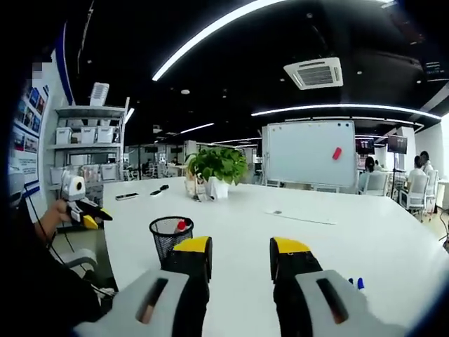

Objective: Pick up the whiteboard markers from the pen holder and place them facing the whiteboard neatly

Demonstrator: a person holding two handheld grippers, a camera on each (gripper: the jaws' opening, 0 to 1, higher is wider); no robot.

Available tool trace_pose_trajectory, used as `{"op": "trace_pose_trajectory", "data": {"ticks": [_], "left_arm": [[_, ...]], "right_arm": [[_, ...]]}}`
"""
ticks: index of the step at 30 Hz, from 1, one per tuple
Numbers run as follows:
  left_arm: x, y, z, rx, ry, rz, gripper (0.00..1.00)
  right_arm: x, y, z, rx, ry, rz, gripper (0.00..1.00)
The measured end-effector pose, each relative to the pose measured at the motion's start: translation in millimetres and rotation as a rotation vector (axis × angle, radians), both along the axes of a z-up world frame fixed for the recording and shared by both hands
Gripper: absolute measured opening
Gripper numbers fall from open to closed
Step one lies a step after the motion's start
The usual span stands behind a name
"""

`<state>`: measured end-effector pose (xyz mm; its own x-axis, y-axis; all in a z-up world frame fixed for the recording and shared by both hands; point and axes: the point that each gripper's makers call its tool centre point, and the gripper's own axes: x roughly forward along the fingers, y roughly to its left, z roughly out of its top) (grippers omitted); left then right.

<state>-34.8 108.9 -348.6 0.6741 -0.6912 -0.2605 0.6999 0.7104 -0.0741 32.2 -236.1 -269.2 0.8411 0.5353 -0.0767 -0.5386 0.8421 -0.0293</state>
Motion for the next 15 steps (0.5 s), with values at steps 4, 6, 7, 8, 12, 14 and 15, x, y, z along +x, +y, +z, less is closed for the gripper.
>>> {"op": "trace_pose_trajectory", "data": {"ticks": [4,6,7,8,12,14,15], "left_arm": [[0.0,0,-0.8,0.000,0.003,-0.001,0.45],[0.1,0,-0.2,-0.002,0.002,0.000,0.45],[0.1,0,0.1,-0.002,0.001,0.000,0.45],[0.1,1,0.2,-0.001,0.001,0.000,0.45],[-0.3,2,2.0,-0.001,-0.002,0.003,0.45],[-0.4,3,3.1,-0.001,-0.004,0.004,0.45],[-0.5,4,3.7,-0.001,-0.006,0.005,0.45]], "right_arm": [[2,16,-3.3,-0.021,0.011,0.037,0.35],[4,25,-4.1,-0.021,0.016,0.062,0.35],[5,31,-4.3,-0.017,0.019,0.075,0.35],[6,35,-5.0,-0.016,0.021,0.084,0.35],[11,53,-9.2,-0.030,0.034,0.123,0.35],[13,62,-10.6,-0.033,0.040,0.143,0.35],[14,67,-11.3,-0.035,0.043,0.152,0.35]]}}
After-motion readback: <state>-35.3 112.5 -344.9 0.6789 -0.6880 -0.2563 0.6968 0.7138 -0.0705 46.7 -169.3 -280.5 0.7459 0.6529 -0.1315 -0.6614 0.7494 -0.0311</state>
